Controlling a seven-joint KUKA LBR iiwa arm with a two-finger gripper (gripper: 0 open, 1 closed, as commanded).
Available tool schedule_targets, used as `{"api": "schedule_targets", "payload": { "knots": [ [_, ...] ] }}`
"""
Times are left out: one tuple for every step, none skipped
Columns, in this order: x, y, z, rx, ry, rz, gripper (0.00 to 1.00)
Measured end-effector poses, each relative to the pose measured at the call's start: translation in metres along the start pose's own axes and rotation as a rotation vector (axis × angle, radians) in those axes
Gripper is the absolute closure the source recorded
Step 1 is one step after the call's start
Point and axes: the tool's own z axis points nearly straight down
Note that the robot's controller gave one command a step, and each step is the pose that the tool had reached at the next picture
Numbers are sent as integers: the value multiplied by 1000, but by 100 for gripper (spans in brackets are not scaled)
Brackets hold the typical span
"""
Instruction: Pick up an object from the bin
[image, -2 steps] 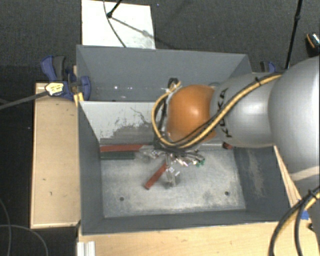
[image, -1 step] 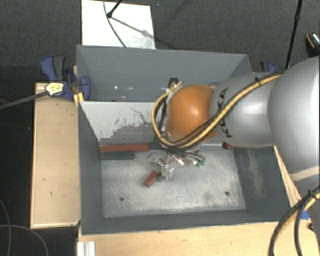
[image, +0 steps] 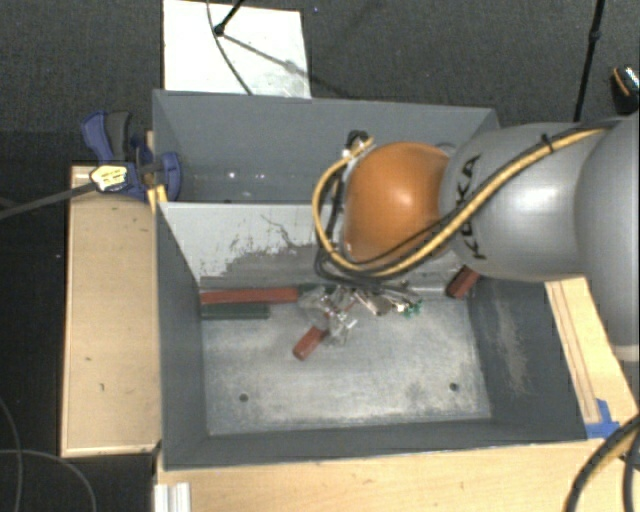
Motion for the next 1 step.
{"api": "schedule_targets", "payload": {
  "knots": [
    [-1,0,-19,-1,2,6,100]
  ]
}}
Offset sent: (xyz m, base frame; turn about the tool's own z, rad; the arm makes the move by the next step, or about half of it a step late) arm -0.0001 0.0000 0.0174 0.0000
